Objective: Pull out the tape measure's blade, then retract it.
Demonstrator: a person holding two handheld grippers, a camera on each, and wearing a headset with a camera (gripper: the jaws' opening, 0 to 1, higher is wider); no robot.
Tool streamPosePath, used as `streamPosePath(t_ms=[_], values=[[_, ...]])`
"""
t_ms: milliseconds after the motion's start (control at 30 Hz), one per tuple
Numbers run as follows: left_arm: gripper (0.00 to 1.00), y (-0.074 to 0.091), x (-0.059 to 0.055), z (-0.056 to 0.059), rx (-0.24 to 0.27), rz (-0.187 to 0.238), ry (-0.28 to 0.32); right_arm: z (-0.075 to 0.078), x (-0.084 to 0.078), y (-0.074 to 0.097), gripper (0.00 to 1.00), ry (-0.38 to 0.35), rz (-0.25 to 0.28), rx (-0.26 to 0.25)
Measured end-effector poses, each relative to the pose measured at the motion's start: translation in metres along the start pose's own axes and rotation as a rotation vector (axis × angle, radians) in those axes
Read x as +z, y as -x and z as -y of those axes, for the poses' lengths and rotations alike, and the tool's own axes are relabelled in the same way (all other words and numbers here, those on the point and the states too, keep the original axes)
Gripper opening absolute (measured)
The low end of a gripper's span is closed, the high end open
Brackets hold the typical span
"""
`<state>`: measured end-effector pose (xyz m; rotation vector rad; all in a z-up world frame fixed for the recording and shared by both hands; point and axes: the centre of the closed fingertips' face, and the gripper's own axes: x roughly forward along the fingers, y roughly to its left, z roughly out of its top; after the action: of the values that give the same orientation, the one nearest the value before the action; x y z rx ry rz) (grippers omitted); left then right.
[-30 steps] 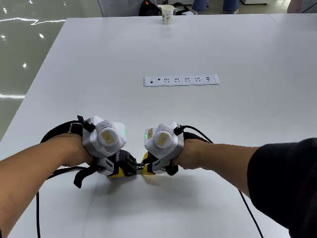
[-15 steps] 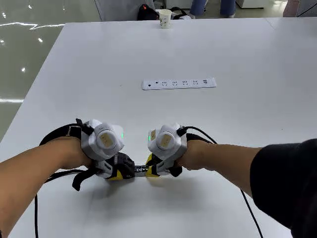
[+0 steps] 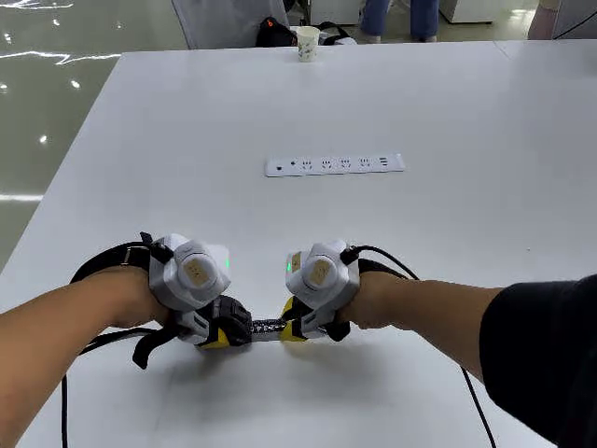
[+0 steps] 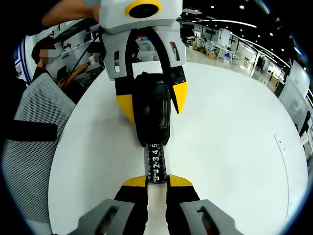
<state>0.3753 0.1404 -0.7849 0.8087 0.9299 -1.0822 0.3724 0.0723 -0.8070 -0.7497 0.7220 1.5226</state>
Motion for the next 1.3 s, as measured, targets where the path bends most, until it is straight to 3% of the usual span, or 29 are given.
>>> streamPosePath(t_ms=[533, 1300], values=[[0.34, 0.0, 0.001, 0.0, -0.004, 0.01, 0.001, 0.001, -0.006, 0.002, 0.1, 0.001, -0.008, 0.004], [0.34, 0.0, 0.001, 0.0, 0.008, 0.007, -0.001, 0.001, -0.025, 0.019, 0.1, -0.006, -0.031, -0.004]])
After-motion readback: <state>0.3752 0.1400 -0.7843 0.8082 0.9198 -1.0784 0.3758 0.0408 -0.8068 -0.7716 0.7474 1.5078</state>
